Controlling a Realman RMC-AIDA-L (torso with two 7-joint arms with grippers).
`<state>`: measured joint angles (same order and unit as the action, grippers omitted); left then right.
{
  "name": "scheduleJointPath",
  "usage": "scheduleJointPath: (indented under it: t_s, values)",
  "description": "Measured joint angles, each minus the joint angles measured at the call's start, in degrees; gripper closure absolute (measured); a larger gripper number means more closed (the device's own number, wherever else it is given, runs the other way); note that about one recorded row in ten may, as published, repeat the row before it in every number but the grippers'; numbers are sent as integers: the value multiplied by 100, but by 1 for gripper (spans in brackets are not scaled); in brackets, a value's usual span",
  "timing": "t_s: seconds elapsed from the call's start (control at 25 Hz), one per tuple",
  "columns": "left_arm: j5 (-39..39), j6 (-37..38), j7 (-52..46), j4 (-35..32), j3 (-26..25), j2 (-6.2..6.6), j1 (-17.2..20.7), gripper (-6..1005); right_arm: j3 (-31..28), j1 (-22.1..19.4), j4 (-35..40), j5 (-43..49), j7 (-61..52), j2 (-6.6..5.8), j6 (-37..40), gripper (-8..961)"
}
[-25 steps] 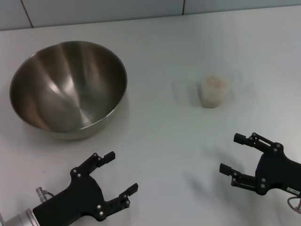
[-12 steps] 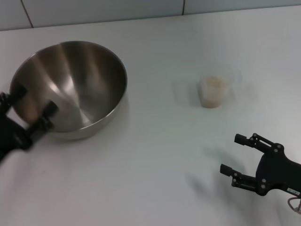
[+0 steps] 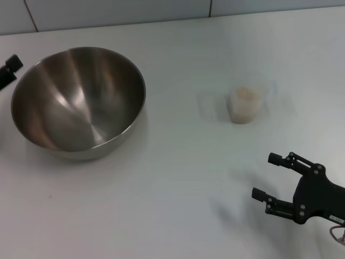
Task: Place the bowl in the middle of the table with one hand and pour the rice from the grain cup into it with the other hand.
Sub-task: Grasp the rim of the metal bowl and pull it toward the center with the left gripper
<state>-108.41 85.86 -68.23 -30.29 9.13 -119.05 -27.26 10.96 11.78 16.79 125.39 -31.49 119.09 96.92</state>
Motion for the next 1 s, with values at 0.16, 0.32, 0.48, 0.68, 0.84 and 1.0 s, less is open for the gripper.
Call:
scheduleJointPath:
  t_s: [0.16,0.32,0.48,0.68,0.84,1.0]
  values:
    - [32,-409,-416,-448,407,-10,-160,135,-31,-7,24,-3,-2,-5,92,120]
    - [346,-1254,-804,-778,1513,-13,-169,135,-39,-31,69,-5,-4,-9,186,120]
    - [903,-2286,-1487,-1490,3204,-11,179,135,-43,-38,71,-6,-6,-9,240,121]
    - [793,-3225,-3151,-3223,5277,47,923,135,-42,-41,86,-6,-6,-9,275,121]
    - [-494,-2843,-4644,-3968,5424,81,868,135,-41,-43,89,-9,-14,-9,276,121]
    - [-1855,-2297,-5768,-4261,5377,56,550,135,-45,-45,88,-15,-16,-9,318,121]
